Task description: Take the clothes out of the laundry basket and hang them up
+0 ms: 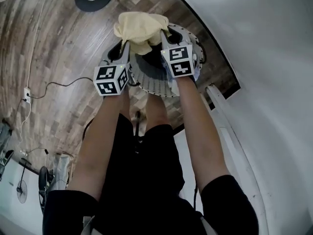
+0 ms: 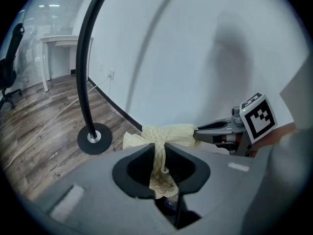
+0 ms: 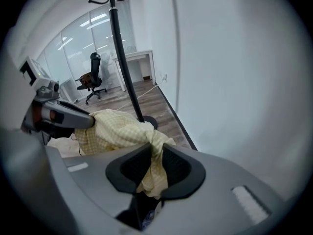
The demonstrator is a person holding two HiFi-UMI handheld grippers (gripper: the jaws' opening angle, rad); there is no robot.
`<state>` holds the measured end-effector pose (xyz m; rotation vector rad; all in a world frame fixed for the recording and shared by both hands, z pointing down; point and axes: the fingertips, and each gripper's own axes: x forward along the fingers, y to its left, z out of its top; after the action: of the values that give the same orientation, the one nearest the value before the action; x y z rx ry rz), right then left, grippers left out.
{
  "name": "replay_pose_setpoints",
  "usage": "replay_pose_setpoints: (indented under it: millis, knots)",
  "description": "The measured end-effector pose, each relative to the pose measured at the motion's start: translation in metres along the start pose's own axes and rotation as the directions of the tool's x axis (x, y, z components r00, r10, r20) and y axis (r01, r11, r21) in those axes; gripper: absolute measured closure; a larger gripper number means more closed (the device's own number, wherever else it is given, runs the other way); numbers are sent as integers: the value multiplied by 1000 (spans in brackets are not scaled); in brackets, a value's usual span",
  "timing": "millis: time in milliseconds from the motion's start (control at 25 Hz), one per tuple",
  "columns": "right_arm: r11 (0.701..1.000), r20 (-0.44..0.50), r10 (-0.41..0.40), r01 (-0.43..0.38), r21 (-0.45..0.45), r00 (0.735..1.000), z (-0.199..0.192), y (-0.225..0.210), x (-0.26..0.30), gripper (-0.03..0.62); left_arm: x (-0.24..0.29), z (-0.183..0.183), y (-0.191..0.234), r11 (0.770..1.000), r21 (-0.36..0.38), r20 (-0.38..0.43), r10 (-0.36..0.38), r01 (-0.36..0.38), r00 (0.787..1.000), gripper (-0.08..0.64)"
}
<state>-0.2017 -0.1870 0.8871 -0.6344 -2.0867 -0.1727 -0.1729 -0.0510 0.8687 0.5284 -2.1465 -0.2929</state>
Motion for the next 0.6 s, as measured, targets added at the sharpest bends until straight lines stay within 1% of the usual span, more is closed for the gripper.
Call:
replay_pose_setpoints:
  millis: [120,200,280,360,480,600]
  knots:
    - [999,71,-22,20,27,997,30,6,-48,515,-39,43,-18,996,73,45,-46,43,998,497]
    - [999,125,-44,40,29,991,54,11,-81,515,-67,74,-31,989,128,75,-85,75,994,498]
    - [998,170,-62,58,31,984,78,20,-115,515,-98,104,-42,980,168,108,-126,106,986,499]
    - [997,224,-82,76,34,971,105,31,-148,515,-130,135,-50,970,199,150,-171,140,974,499]
    - [993,319,-113,111,26,941,146,50,-199,515,-179,177,-65,945,272,211,-241,180,947,499]
    - [991,396,-128,135,10,909,183,69,-254,515,-233,216,-86,921,336,261,-293,198,920,499]
